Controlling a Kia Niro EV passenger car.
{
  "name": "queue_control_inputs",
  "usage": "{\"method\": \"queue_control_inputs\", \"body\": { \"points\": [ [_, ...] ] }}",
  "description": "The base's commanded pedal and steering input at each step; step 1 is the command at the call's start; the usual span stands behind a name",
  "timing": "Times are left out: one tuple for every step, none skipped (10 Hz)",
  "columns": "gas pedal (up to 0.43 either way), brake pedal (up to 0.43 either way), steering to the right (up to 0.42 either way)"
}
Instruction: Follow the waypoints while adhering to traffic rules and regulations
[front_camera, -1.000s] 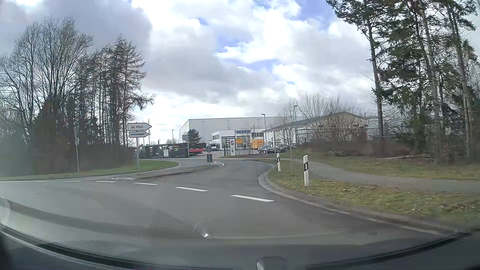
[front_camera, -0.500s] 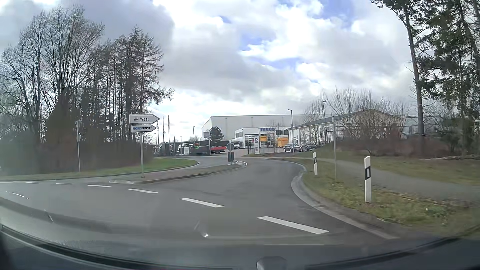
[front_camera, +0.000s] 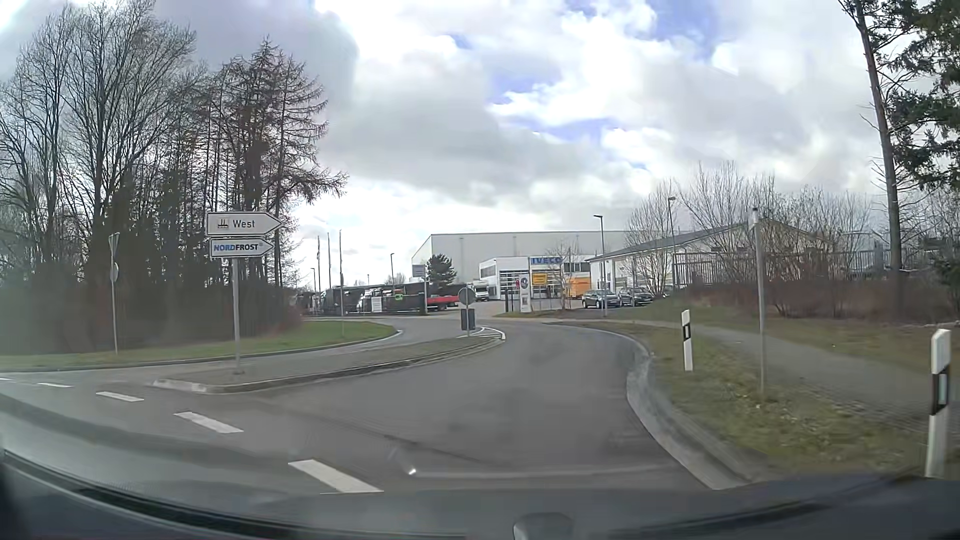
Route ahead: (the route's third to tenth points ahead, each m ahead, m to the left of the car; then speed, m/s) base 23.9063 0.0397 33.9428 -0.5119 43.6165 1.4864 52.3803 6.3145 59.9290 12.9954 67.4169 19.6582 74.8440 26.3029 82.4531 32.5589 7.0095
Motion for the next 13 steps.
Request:
{"method": "queue_control_inputs", "body": {
  "points": [
    [0.157, 0.000, 0.035],
    [0.157, 0.000, 0.035],
    [0.157, 0.000, 0.034],
    [0.157, 0.000, 0.035],
    [0.157, 0.000, 0.038],
    [0.157, 0.000, 0.053],
    [0.157, 0.000, 0.063],
    [0.157, 0.000, 0.067],
    [0.157, 0.000, 0.067],
    [0.157, 0.000, 0.070],
    [0.157, 0.000, 0.071],
    [0.157, 0.000, 0.067],
    [0.157, 0.000, 0.063]
  ]
}}
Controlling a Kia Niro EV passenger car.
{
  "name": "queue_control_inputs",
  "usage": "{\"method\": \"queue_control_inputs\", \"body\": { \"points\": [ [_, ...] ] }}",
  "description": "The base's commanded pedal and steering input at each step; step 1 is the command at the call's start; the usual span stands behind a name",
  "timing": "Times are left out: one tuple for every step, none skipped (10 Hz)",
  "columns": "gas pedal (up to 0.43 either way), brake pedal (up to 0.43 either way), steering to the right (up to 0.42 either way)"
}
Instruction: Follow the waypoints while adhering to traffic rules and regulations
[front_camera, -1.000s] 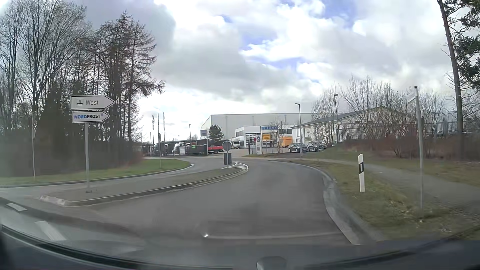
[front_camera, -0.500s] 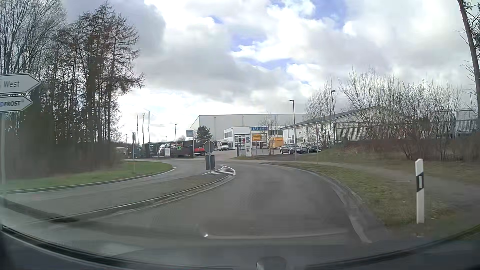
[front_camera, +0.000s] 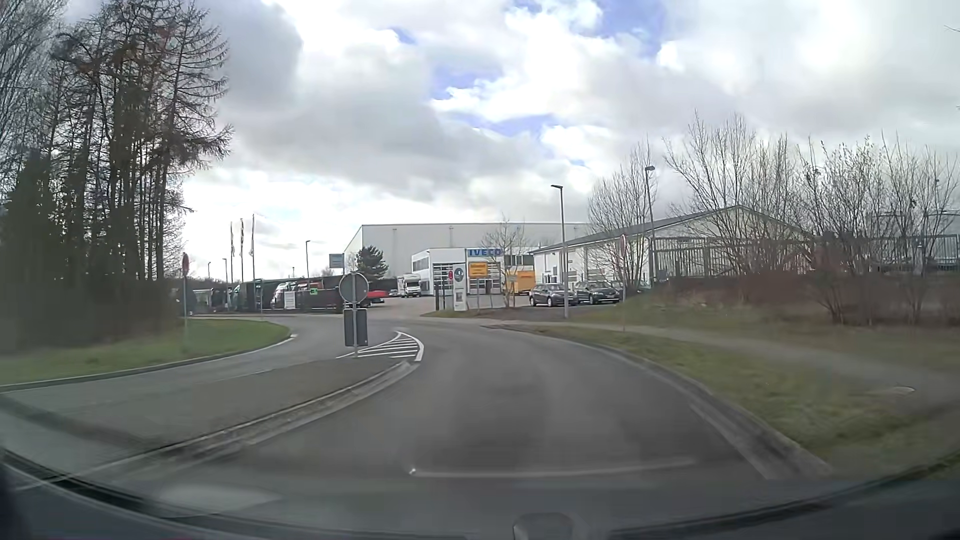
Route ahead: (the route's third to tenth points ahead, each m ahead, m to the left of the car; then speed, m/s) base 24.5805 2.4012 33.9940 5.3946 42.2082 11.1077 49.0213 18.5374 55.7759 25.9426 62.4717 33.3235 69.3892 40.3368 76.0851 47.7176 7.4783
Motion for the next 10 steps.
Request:
{"method": "queue_control_inputs", "body": {
  "points": [
    [0.150, 0.000, 0.058],
    [0.138, 0.000, 0.046],
    [0.138, 0.000, 0.029],
    [0.138, 0.000, 0.024],
    [0.138, 0.000, 0.023],
    [0.138, 0.000, 0.016],
    [0.138, 0.000, 0.008],
    [0.138, 0.000, -0.011],
    [0.138, 0.000, -0.023],
    [0.138, 0.000, -0.040]
  ]
}}
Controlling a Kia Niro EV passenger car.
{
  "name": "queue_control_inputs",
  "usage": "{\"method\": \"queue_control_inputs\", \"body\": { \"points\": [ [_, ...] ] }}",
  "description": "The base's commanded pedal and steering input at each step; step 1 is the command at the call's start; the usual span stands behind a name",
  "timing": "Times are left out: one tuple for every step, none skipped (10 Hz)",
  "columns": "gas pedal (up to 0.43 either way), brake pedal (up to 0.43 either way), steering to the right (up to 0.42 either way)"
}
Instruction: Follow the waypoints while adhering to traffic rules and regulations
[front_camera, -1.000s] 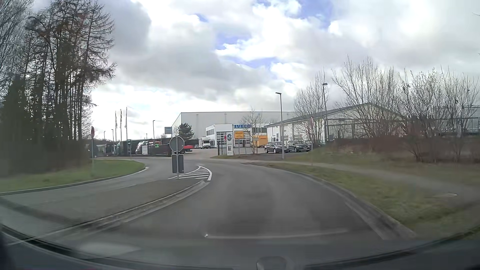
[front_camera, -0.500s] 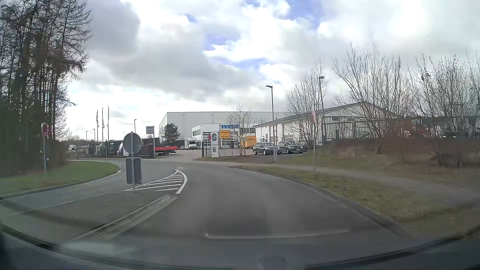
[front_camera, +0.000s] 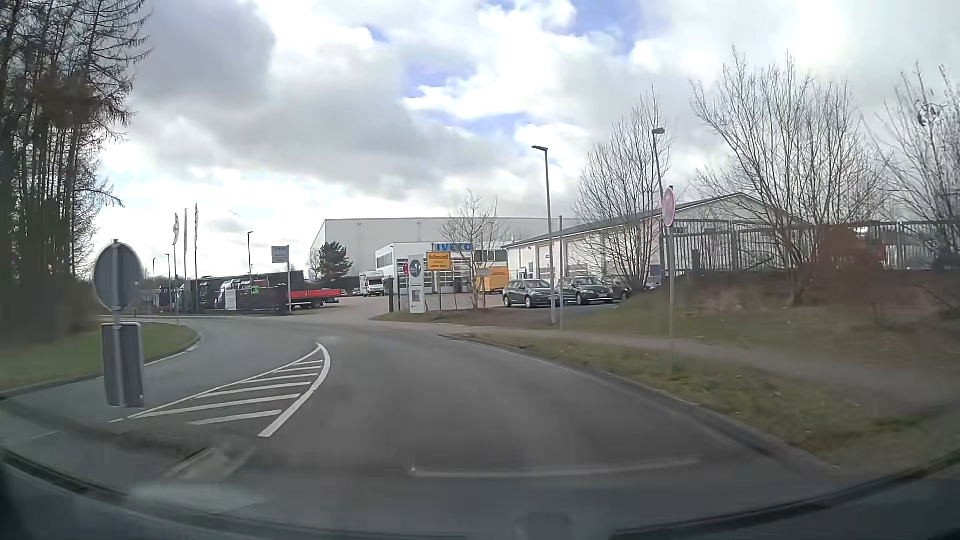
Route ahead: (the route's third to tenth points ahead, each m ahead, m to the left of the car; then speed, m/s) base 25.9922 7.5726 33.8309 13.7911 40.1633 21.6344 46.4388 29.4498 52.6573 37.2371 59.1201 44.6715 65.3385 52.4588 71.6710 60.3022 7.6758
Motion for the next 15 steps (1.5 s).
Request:
{"method": "queue_control_inputs", "body": {
  "points": [
    [0.138, 0.000, -0.056],
    [0.138, 0.000, -0.071],
    [0.138, 0.000, -0.083],
    [0.138, 0.000, -0.091],
    [0.138, 0.000, -0.097],
    [0.138, 0.000, -0.103],
    [0.138, 0.000, -0.109],
    [0.138, 0.000, -0.110],
    [0.138, 0.000, -0.110],
    [0.138, 0.000, -0.110],
    [0.138, 0.000, -0.110],
    [0.138, 0.000, -0.110],
    [0.138, 0.000, -0.110],
    [0.130, 0.000, -0.110],
    [0.130, 0.000, -0.110]
  ]
}}
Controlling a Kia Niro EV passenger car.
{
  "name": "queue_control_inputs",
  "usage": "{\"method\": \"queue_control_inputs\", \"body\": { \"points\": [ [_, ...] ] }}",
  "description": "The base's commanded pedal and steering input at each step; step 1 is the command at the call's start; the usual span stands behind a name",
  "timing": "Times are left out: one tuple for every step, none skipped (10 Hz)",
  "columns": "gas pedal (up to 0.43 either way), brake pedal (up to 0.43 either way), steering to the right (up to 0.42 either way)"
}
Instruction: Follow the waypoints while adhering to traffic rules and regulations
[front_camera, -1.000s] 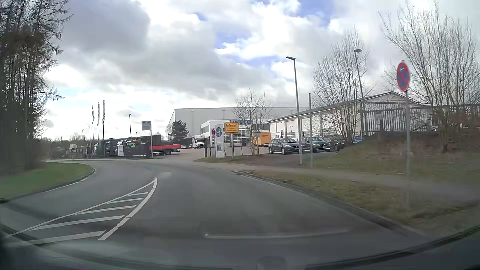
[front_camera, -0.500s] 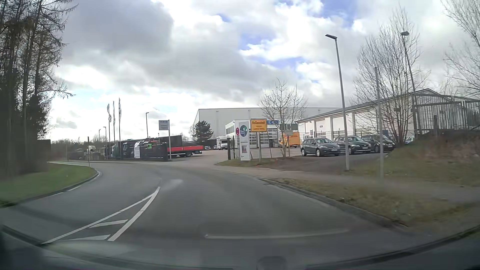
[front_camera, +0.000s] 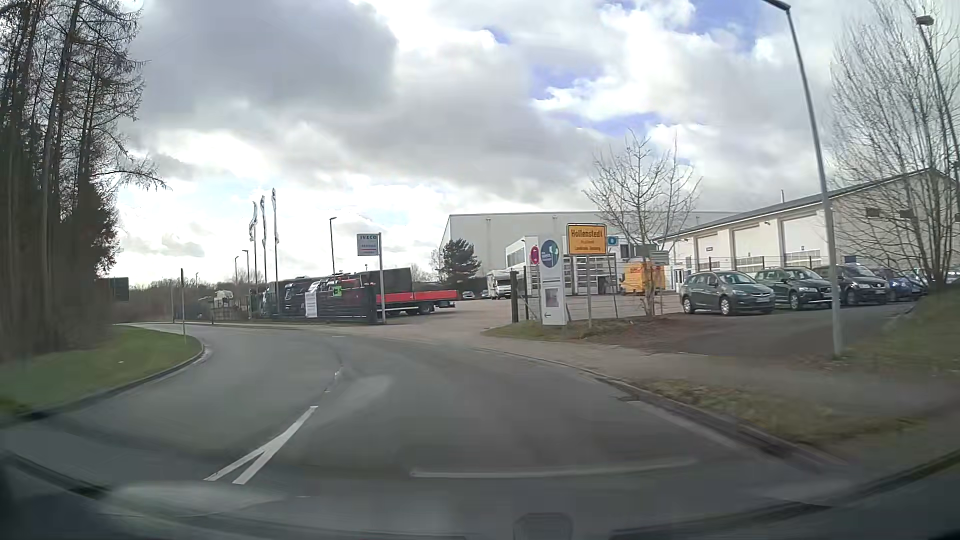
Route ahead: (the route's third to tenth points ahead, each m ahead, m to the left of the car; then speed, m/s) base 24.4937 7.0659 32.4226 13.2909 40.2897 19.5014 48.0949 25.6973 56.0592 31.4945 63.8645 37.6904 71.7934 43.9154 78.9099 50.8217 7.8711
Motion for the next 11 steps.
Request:
{"method": "queue_control_inputs", "body": {
  "points": [
    [0.130, 0.000, -0.110],
    [0.118, 0.000, -0.108],
    [0.118, 0.000, -0.102],
    [0.118, 0.000, -0.097],
    [0.118, 0.000, -0.096],
    [0.118, 0.000, -0.097],
    [0.130, 0.000, -0.096],
    [0.130, 0.000, -0.097],
    [0.138, 0.000, -0.098],
    [0.138, 0.000, -0.098],
    [0.138, 0.000, -0.100]
  ]
}}
